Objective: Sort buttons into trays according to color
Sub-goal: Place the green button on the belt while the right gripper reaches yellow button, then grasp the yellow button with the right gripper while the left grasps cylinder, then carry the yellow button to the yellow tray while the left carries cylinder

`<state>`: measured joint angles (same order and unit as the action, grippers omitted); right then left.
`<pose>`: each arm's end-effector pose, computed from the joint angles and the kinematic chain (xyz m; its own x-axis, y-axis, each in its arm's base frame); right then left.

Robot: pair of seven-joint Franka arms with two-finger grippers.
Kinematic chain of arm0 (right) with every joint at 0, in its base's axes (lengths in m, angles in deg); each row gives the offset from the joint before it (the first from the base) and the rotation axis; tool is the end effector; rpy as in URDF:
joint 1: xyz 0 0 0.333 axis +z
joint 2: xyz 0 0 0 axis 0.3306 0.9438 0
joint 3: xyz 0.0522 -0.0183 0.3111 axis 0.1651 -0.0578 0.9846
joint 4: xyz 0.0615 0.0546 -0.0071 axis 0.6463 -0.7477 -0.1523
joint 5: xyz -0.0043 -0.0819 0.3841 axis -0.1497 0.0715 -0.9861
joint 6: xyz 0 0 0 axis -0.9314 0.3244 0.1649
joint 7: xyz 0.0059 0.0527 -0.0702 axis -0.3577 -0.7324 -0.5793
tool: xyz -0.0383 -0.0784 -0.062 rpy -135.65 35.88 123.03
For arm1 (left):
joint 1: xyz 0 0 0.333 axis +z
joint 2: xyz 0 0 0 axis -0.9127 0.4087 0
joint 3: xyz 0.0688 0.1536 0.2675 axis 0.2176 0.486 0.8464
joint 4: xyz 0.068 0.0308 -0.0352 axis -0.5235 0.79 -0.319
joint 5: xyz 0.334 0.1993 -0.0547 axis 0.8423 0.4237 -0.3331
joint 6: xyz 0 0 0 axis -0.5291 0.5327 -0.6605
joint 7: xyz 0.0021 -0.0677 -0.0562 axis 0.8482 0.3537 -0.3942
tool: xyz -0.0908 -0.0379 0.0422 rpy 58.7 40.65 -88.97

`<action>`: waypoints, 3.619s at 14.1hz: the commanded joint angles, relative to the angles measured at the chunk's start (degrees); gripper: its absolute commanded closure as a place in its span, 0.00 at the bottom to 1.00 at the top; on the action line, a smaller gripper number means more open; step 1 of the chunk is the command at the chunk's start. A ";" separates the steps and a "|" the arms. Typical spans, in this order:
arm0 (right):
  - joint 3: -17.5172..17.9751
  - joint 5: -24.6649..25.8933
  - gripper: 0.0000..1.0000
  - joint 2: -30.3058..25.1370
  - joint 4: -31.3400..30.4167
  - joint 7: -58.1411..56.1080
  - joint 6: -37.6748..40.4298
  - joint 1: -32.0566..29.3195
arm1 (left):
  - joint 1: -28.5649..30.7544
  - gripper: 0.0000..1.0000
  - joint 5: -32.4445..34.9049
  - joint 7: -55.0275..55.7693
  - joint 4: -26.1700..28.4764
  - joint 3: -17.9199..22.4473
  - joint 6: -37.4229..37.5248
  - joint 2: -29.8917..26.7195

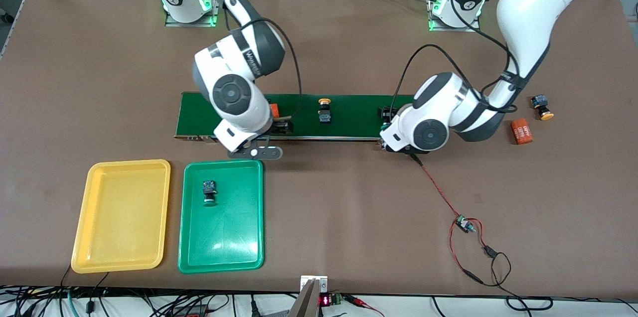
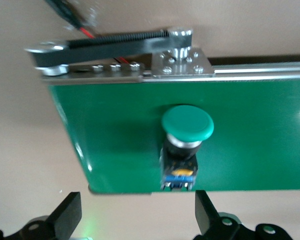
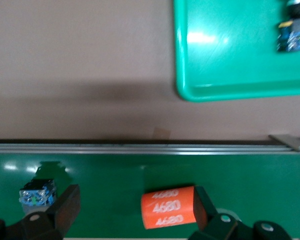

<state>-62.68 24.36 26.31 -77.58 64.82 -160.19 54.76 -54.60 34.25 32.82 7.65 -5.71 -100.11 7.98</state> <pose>0.5887 0.4022 0.3484 0.9893 -0.0106 -0.1458 -0.0078 -0.9998 0.0197 0.5733 -0.2610 0.2785 0.8521 0.0021 -0.5233 0.0121 -0.9998 0.0156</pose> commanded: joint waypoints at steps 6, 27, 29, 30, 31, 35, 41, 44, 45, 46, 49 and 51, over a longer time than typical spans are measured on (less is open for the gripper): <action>-0.13 -0.57 0.00 1.32 -3.15 7.43 -1.75 7.25 | 15.15 0.00 -1.56 -1.03 -5.44 0.76 7.24 -4.21; -0.75 -7.26 1.00 2.64 -5.63 6.47 -12.40 9.73 | 35.49 0.71 24.55 -23.52 14.07 4.90 -11.40 -0.08; -1.36 -7.17 1.00 1.59 -4.47 5.85 -11.43 7.27 | 35.39 0.77 24.55 -24.06 13.37 4.02 -11.13 -0.43; -1.54 -7.17 1.00 0.98 -4.38 5.85 -11.43 5.96 | 35.39 0.76 24.55 -24.23 13.19 2.89 -10.26 -1.30; -1.80 -6.65 1.00 0.27 -4.38 5.68 -11.43 4.29 | 35.65 0.75 24.55 -25.11 13.19 0.35 -9.38 -1.83; -3.29 -4.27 1.00 -0.26 -2.20 0.94 -11.34 -2.04 | 35.83 0.74 24.46 -32.13 11.79 -11.16 -1.04 -2.89; -3.30 -4.27 1.00 0.52 -1.74 -30.02 -8.97 -17.58 | 32.42 0.73 23.67 -44.25 11.70 -20.41 -1.46 -0.61; -3.30 -4.36 1.00 3.42 -1.74 -49.72 -9.67 -25.33 | 25.57 0.73 24.28 -51.72 11.61 -20.42 -2.95 -0.69; -3.30 -4.36 1.00 4.47 -1.57 -55.70 -10.19 -27.52 | 24.59 0.73 24.37 -55.40 11.70 -20.42 -4.35 -0.61; -3.30 -4.36 1.00 5.18 -1.65 -60.72 -11.07 -28.76 | 23.89 0.74 24.29 -59.35 11.96 -20.33 -6.71 -0.26; -3.47 -4.09 1.00 5.63 -1.65 -71.20 -12.92 -30.26 | 18.28 0.74 24.81 -62.73 12.93 -19.63 -9.73 0.36; -3.47 -3.57 1.00 5.63 -1.83 -72.11 -12.84 -30.88 | 13.18 0.74 26.82 -62.21 12.93 -18.40 -9.55 0.27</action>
<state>-67.07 19.70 32.30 -79.92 -5.10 -173.31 24.74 -36.77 58.48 -28.27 20.71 -25.47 -109.36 8.46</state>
